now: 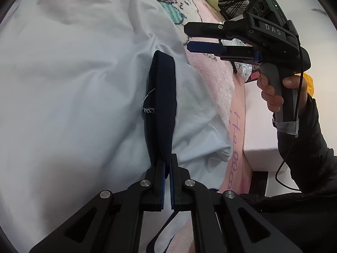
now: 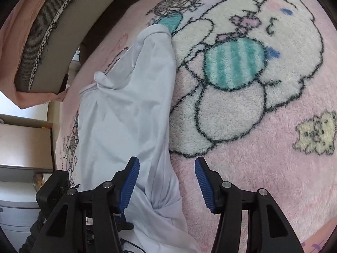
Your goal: Fold clothes
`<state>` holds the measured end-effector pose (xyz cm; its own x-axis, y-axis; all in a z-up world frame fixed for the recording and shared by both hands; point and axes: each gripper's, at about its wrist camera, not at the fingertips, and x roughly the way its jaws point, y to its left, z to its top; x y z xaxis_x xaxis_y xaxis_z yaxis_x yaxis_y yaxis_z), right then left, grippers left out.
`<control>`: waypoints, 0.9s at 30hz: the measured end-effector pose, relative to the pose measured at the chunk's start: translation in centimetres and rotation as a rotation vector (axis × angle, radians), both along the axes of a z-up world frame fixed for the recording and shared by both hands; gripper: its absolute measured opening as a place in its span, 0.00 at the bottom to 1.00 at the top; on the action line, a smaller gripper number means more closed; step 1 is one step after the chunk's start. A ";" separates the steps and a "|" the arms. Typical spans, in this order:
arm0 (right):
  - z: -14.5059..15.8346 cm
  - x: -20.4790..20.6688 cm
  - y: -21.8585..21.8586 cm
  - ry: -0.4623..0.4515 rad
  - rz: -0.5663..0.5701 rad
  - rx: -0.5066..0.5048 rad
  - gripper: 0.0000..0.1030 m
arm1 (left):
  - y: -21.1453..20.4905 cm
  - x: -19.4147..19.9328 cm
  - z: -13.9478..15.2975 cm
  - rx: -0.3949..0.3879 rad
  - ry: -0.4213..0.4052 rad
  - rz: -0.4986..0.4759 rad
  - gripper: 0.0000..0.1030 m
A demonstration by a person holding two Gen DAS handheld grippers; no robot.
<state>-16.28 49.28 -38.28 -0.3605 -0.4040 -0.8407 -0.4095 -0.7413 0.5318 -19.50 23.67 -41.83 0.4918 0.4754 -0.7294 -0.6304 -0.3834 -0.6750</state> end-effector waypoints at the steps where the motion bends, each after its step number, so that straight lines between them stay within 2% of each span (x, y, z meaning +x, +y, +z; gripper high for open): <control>1: -0.2 -0.5 0.0 0.001 0.005 -0.006 0.53 | 0.0 0.0 0.0 0.001 0.000 0.001 0.02; 6: -0.6 -2.1 -1.0 -0.042 0.033 0.042 0.52 | -0.1 0.2 0.3 0.007 0.013 -0.001 0.02; 7: -0.8 -2.1 -1.3 -0.059 0.034 0.049 0.46 | -0.1 0.2 0.4 0.008 0.015 -0.002 0.02; 8: -1.2 -2.3 -1.4 -0.079 0.032 0.049 0.31 | -0.2 0.3 0.4 0.009 0.016 -0.002 0.02; 9: -1.7 -2.4 -1.4 -0.100 0.029 0.035 0.22 | -0.2 0.3 0.5 0.014 0.015 -0.001 0.02; 10: -2.1 -2.6 -1.4 -0.113 0.030 0.017 0.05 | -0.1 0.3 0.5 0.017 0.011 0.002 0.02; 12: -2.8 -3.0 -1.4 -0.106 0.042 -0.030 0.04 | 0.2 0.3 0.4 0.022 0.004 0.008 0.02; 17: -2.7 -3.8 -0.5 -0.061 0.040 -0.029 0.02 | 0.4 0.0 0.2 0.027 0.007 0.027 0.02; 22: -2.6 -4.7 0.7 -0.032 0.039 0.022 0.02 | 0.2 -0.5 0.2 0.037 -0.013 0.050 0.02; 27: -2.7 -5.6 0.1 -0.033 0.084 0.143 0.02 | 0.1 -0.4 0.6 0.042 -0.006 0.055 0.02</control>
